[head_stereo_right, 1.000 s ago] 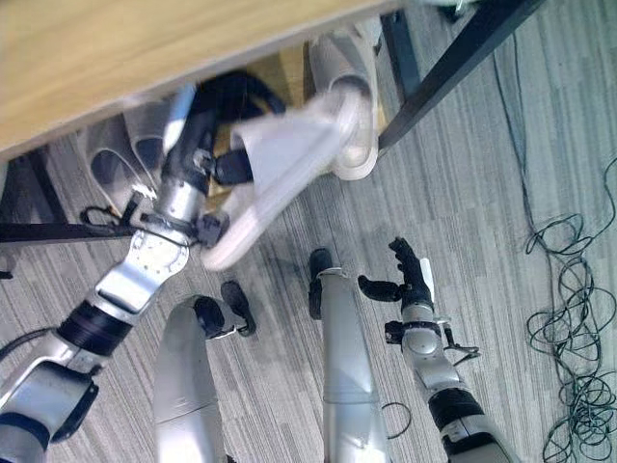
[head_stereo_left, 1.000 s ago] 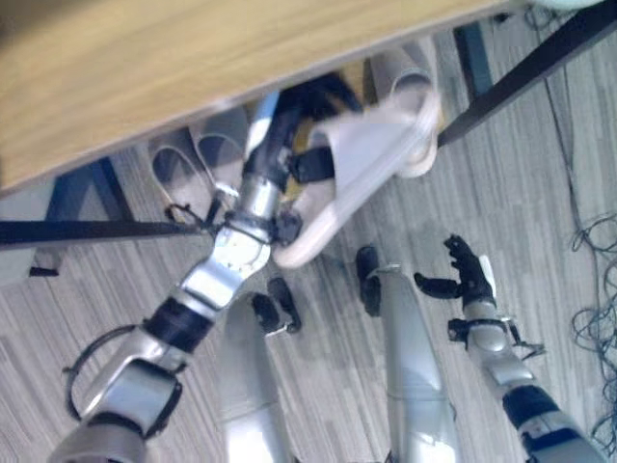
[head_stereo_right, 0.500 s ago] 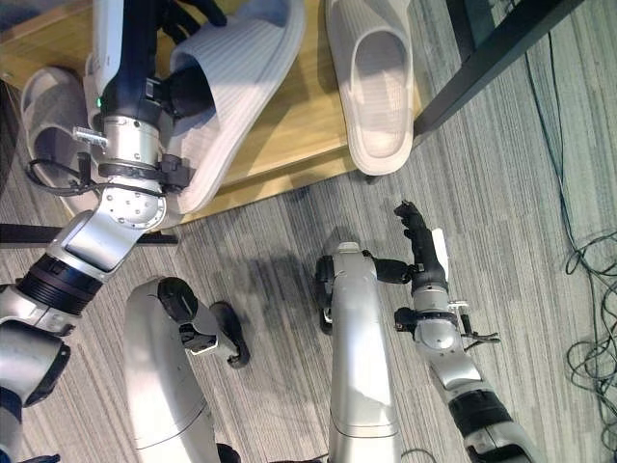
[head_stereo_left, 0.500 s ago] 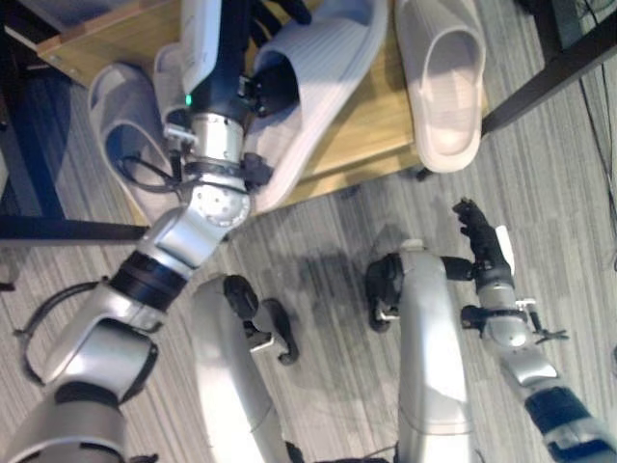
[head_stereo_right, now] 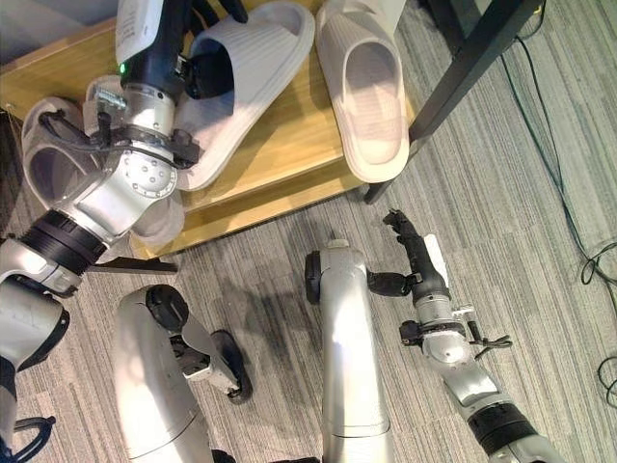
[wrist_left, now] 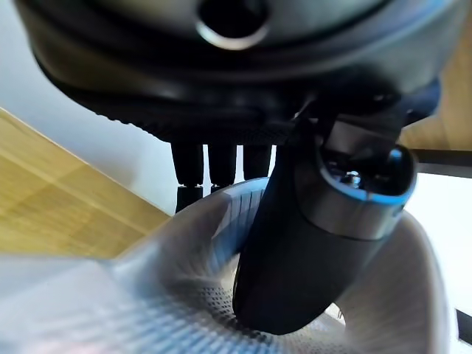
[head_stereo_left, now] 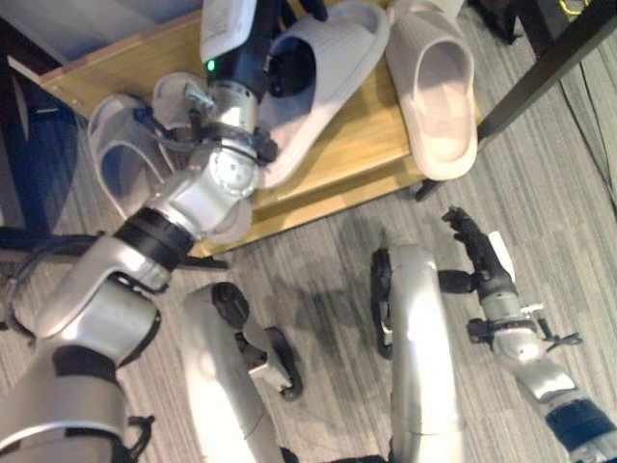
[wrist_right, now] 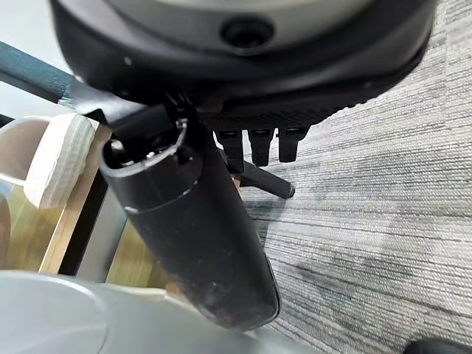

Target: Arrange the slippers neatly on the shoe rack.

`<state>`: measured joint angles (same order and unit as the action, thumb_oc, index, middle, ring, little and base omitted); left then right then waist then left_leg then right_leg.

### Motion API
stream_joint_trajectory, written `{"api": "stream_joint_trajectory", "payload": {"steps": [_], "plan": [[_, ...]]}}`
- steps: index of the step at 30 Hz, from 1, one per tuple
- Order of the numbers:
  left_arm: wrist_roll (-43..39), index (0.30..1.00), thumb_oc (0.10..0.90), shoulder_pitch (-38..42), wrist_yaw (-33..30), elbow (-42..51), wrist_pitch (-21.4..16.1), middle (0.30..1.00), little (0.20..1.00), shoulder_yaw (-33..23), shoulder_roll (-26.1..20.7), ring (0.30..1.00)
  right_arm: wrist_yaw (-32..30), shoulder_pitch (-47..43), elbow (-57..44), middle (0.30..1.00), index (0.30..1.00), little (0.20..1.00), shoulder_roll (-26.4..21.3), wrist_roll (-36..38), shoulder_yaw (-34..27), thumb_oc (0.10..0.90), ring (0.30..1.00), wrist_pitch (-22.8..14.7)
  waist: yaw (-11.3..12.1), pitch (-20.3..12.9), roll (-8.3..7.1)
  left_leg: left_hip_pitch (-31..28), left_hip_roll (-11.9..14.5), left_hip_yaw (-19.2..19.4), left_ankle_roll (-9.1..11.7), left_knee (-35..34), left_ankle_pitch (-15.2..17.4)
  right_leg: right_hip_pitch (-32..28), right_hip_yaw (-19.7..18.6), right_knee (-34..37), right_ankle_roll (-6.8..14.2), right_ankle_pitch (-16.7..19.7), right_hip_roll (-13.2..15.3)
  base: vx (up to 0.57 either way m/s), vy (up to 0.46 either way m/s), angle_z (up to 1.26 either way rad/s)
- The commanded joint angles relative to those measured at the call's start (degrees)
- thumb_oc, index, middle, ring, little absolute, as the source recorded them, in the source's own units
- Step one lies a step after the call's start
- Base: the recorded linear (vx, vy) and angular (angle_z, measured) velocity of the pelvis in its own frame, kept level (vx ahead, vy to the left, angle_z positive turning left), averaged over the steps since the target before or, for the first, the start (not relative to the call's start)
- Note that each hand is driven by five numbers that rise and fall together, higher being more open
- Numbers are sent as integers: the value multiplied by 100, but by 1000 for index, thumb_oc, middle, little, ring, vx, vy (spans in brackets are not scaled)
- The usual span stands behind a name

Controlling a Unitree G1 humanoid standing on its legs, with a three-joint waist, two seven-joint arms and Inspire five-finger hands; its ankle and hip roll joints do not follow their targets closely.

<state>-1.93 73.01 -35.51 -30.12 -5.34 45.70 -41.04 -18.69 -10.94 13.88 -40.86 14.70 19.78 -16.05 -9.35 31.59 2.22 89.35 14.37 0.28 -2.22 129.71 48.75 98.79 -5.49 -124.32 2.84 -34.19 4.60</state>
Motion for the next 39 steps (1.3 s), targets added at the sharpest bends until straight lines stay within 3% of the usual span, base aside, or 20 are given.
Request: {"api": "stream_joint_trajectory", "payload": {"steps": [1,8,10,11,25,39], "plan": [[40,300,400,1264,-161,-463,-197,300,300,-163,208,300,1,-36,-815,900,900,900,-277,-9,-337,800,900,-358,-1,-179,-107,60,-328,-452,-179,-211,-177,-883,-359,-57,-27,-928,441,0,0,0],[31,300,400,1586,50,-1072,-29,300,300,-67,353,300,120,29,-891,900,900,900,-335,-89,-317,800,900,-299,-60,-179,-112,60,-410,-368,-152,-179,-211,-883,-440,-151,-63,-952,456,0,0,0],[-10,801,734,1585,98,-1119,-20,801,801,-87,444,801,137,17,-920,900,900,900,-346,-90,-292,800,900,-279,-65,-179,-133,60,-413,-333,-135,-177,-211,-883,-461,-184,-66,-948,453,0,0,0],[-34,900,800,1588,113,-1124,-30,900,900,-100,491,900,153,21,-898,900,900,900,-349,-93,-274,800,900,-270,-75,-179,-148,60,-432,-308,-130,-171,-214,-883,-481,-199,-67,-953,453,-27,-30,2],[-412,900,800,1091,487,-499,-154,900,900,-320,555,900,202,-26,-851,900,900,900,-375,-160,-181,800,900,-136,-23,-179,-216,60,-517,-95,-46,-184,-266,-883,-654,-397,-126,-1026,568,-19,-16,6],[-549,900,800,462,857,235,-303,900,900,-385,-32,900,384,109,-883,900,900,900,-412,-128,-247,800,900,-108,63,-179,-362,60,-518,61,58,-237,-320,-883,-823,-520,-225,-1032,646,-22,-15,8]]}}
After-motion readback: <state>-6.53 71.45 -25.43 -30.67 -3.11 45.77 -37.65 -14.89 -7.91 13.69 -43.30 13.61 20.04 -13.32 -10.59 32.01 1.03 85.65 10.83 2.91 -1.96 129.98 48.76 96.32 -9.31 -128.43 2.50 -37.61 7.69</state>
